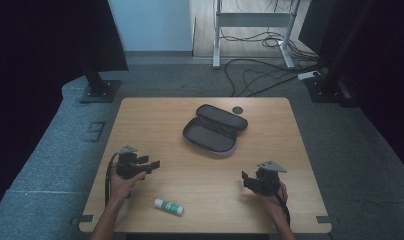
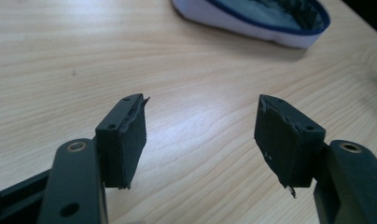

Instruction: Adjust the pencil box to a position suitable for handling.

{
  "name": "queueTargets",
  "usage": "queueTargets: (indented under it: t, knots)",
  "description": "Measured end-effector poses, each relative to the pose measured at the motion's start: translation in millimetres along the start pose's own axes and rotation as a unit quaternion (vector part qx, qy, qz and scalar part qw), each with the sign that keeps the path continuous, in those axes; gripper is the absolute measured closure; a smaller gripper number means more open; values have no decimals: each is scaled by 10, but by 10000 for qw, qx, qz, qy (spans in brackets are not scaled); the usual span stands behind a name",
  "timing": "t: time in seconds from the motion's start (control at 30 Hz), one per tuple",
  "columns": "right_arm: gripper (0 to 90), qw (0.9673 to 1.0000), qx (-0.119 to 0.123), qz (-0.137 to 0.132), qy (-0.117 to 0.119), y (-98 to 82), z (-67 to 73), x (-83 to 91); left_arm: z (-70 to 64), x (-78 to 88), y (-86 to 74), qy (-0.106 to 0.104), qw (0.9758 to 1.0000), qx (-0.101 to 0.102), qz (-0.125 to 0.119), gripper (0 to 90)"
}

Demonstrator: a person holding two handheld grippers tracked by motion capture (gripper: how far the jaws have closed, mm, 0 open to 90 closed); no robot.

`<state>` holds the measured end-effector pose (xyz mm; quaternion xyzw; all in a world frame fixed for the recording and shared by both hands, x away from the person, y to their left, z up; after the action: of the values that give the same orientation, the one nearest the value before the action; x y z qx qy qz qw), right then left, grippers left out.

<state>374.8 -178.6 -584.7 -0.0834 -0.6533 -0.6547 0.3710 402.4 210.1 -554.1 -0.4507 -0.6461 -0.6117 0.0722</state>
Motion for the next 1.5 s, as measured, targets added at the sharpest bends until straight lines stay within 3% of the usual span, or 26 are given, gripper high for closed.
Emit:
queueTargets:
  t: [0.4, 0.73, 1.5]
  knots:
    - [231, 10000, -2, -66, 47, 115, 33, -41, -194, -70, 196, -22, 9997, -233, -10, 341]
    - [237, 9999, 63, -110, 87, 279, 101, -79, -293, -130, 355, -51, 9995, -298, -73, 342]
    - [247, 9997, 105, -150, 136, 574, 183, -172, -325, -265, 565, 38, 9995, -306, -78, 345]
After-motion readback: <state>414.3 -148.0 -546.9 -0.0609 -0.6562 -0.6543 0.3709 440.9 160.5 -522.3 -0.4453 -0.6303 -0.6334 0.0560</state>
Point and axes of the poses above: each handheld gripper's, and its own axes: x roughly backward along the jaws, y roughly out of its top, z roughly to its left, the point moved 8 cm from there along -x, roughly forward along the jaws, and after that the axes turned 6 degrees about y, right-handed, at the moved point
